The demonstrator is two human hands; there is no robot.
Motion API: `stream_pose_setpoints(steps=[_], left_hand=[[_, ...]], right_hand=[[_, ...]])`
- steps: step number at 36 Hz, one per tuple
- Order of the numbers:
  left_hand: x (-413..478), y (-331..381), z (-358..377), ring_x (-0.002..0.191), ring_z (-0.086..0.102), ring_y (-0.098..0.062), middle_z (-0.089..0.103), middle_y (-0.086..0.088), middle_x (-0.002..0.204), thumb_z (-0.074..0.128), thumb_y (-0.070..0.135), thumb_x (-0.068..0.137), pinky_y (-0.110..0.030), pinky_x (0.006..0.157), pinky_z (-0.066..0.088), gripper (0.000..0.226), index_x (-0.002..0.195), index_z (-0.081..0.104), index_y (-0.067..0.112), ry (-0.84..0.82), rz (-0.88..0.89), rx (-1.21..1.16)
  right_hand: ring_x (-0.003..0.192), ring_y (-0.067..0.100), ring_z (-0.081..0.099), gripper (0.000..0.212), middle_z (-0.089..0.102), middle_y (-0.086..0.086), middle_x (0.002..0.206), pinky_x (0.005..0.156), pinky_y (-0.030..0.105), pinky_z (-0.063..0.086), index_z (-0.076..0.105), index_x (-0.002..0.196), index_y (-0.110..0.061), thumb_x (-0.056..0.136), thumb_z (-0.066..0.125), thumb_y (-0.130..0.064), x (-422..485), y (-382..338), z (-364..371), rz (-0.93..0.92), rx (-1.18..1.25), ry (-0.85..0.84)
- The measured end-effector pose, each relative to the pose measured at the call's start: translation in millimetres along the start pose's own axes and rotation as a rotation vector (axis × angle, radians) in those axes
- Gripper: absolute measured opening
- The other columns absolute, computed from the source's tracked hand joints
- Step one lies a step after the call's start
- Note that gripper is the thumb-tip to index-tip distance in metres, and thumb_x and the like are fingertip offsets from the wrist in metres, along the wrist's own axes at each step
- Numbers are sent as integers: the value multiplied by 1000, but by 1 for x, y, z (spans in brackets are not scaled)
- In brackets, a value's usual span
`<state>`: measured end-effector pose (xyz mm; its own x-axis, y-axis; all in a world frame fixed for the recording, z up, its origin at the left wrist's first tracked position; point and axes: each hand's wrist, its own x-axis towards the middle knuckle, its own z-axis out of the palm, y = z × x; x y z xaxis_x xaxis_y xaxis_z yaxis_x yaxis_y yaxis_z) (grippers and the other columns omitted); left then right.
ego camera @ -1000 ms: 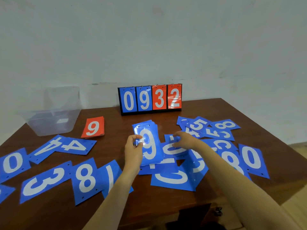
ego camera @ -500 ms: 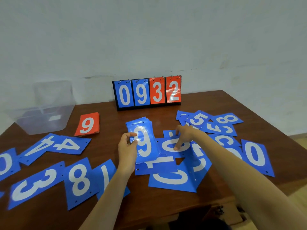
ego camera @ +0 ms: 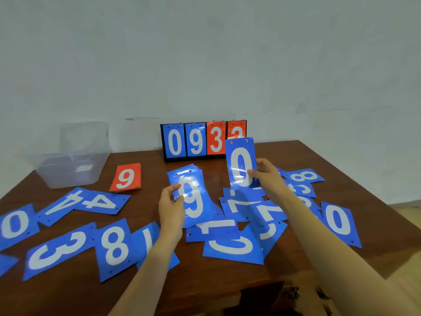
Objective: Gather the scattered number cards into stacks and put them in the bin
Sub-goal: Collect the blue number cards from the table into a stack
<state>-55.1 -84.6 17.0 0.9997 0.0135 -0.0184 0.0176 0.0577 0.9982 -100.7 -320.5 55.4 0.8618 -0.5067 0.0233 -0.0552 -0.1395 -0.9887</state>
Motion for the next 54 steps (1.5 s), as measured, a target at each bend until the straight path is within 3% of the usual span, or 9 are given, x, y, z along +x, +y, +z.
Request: stream_pose_setpoints(steps=[6,12,15,19,27,31,40,47,54], left_hand=[[-11,12,-3,68,52,18,48,8,112,46,-2,95,-1,45,40,31,119,56,14,-11,60,-6],[-17,13,-16,79,55,0,52,7,119,47,-2,94,-24,69,51,33,111,58,24,-35,81,-4],[-17,13,-20,106,57,-13,52,6,125,50,4,94,-43,86,54,31,106,59,31,-70,55,-17],[-19,15,-19,113,47,-7,53,7,119,56,12,93,-22,84,44,19,109,57,23,-108,111,-48],[-11,0,-14,107,58,-14,55,1,119,57,1,91,-24,70,54,26,98,54,26,-131,85,21],[-6,-9,-7,105,57,-15,55,0,119,57,1,91,-42,83,56,26,97,55,27,-125,23,16],[18,-24,10,109,59,-24,56,-5,123,59,3,89,-53,84,53,31,92,55,34,-151,-32,38],[30,-29,24,108,59,-22,56,-2,121,58,2,90,-50,86,54,30,92,55,32,-177,-47,48],[34,-31,26,103,60,-19,55,0,121,57,1,91,-48,82,56,30,92,54,31,-181,-42,53]], right_hand=[[104,29,63,17,61,9,116,82,42,55,53,107,-8,91,59,-6,-21,2,14,-31,125,3],[83,21,67,12,64,2,90,69,29,56,50,90,-8,89,63,-9,-50,-2,37,-88,107,-173],[74,20,53,18,48,2,78,62,24,48,50,85,-16,86,68,-15,-57,2,53,-93,-14,-203],[64,14,49,24,49,-1,70,57,21,46,48,90,-16,84,71,-20,-64,6,75,-109,-224,-232],[68,11,51,47,55,0,82,56,17,39,44,106,-16,77,76,-34,-56,10,83,-150,-576,-213],[71,17,54,29,59,7,89,66,30,49,48,100,-15,84,71,-23,-33,22,59,-93,-604,-161],[125,28,46,55,44,10,142,99,34,40,42,137,-8,90,64,-24,41,46,21,97,-950,-236],[125,32,44,72,45,9,138,104,43,41,42,137,-13,77,76,-35,76,43,25,174,-1088,-423],[120,28,49,75,49,8,134,96,37,44,45,133,-13,71,81,-37,88,39,31,235,-1127,-423]])
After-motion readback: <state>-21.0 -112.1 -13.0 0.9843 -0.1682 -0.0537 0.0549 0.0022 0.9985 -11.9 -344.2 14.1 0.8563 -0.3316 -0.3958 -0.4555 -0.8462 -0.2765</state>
